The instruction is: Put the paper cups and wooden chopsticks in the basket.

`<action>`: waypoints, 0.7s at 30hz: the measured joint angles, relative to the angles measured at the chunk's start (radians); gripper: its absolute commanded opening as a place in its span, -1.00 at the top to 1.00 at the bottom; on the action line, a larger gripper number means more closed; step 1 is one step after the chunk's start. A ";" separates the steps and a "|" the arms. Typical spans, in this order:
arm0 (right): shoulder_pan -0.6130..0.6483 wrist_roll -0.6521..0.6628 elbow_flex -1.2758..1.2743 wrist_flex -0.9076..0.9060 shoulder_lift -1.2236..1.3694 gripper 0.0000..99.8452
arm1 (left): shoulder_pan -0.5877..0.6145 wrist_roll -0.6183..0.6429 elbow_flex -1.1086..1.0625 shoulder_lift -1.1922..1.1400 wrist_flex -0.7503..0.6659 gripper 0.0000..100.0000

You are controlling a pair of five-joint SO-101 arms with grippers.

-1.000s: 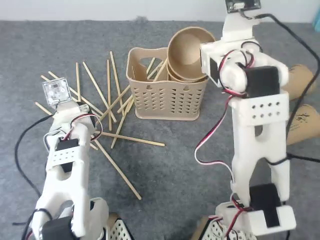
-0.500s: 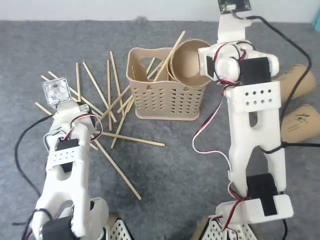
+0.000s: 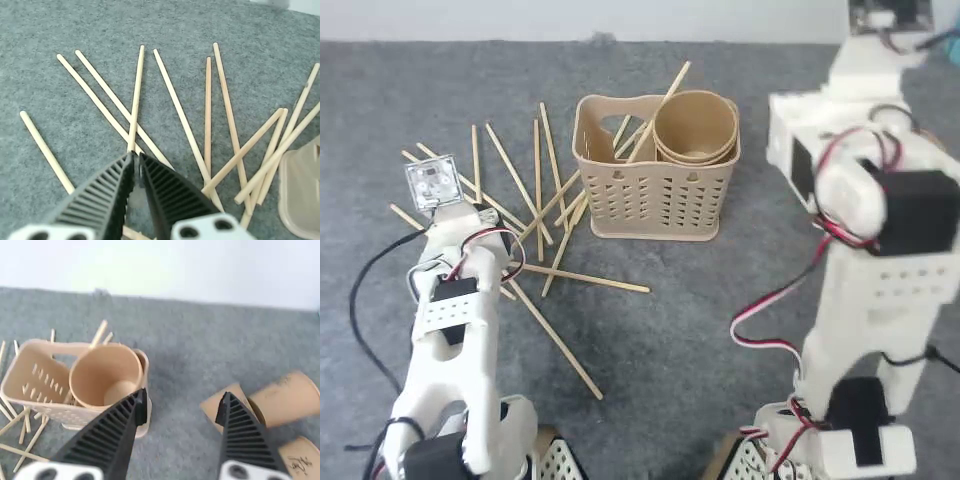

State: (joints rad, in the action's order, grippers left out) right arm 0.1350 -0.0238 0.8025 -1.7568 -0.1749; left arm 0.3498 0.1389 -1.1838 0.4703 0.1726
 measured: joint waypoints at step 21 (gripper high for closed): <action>-0.347 0.094 -1.381 0.437 -0.338 0.98 | 0.044 0.002 0.000 0.000 0.000 0.97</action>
State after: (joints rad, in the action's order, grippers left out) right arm -0.2117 0.0698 -0.5785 -1.3195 -0.5125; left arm 0.3943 0.1404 -1.1838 0.4703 0.1726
